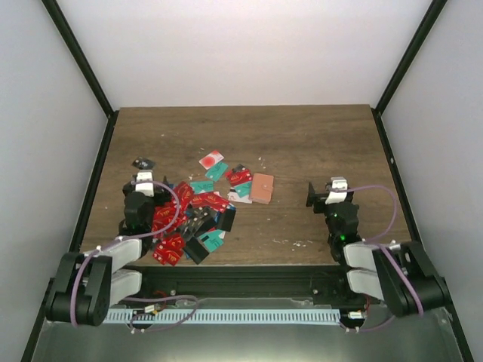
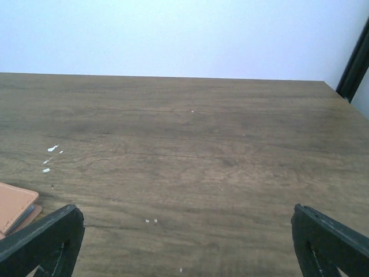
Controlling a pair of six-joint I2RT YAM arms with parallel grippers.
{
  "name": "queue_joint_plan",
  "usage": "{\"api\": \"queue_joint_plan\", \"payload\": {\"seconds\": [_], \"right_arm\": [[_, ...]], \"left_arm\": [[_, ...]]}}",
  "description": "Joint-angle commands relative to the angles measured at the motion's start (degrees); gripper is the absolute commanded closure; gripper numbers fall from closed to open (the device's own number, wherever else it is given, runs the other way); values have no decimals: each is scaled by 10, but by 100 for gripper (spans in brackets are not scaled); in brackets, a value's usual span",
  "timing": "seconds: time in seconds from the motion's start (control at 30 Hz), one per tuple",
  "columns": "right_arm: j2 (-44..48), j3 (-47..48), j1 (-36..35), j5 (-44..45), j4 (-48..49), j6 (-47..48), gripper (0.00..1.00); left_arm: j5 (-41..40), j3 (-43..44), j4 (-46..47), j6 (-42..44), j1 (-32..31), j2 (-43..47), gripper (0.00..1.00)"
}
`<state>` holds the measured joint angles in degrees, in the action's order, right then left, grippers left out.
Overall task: Put the credit cards into the card holder
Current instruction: Reset both arms
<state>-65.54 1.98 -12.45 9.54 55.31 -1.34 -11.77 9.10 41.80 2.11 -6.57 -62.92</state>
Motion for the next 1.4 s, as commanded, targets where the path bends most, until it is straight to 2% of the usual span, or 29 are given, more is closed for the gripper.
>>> {"api": "queue_joint_plan", "payload": {"seconds": [0.0, 0.07, 0.13, 0.17, 0.2, 0.3, 0.33, 0.37, 0.4, 0.47, 0.53, 0.57, 0.63, 0.7, 0.73, 0.8, 1.37], "right_arm": [[-108, 54, 13, -34, 170, 57, 0], [-144, 98, 19, -54, 126, 75, 0], [-183, 108, 33, -87, 153, 82, 0], [-182, 122, 44, -108, 124, 74, 0], [-179, 135, 61, -140, 89, 66, 0], [-194, 152, 101, -202, 72, 41, 0], [-206, 154, 113, -221, 87, 34, 0], [-213, 152, 124, -232, 96, 22, 0], [-213, 151, 133, -233, 94, 12, 0], [-220, 139, 137, -226, 116, 9, 0], [-238, 112, 137, -220, 197, 4, 0], [-227, 122, 137, -221, 151, 7, 0], [-238, 116, 137, -220, 187, 4, 0], [-226, 120, 137, -220, 157, 6, 0], [-233, 115, 137, -220, 180, 5, 0], [-225, 118, 137, -219, 158, 7, 0], [-226, 118, 137, -220, 163, 6, 0]], "left_arm": [[42, 7, 145, 1, 15, -76, 0], [49, 27, 172, 1, 22, -117, 0], [50, 47, 186, 10, 28, -151, 0], [50, 53, 188, 19, 31, -165, 0], [54, 47, 217, 20, 37, -184, 0], [77, 35, 322, -1, 61, -261, 1], [81, 48, 316, -3, 64, -268, 1], [82, 65, 268, -8, 67, -261, 1], [79, 72, 243, -12, 70, -259, 1], [84, 67, 265, -14, 72, -268, 0], [83, 74, 241, -13, 72, -263, 0], [83, 73, 252, -14, 72, -266, 0], [84, 73, 250, -13, 72, -265, 0], [85, 73, 251, -12, 72, -265, 0], [85, 71, 254, -11, 72, -265, 0], [85, 72, 253, -10, 72, -264, 0], [85, 71, 253, -10, 72, -264, 0]]}}
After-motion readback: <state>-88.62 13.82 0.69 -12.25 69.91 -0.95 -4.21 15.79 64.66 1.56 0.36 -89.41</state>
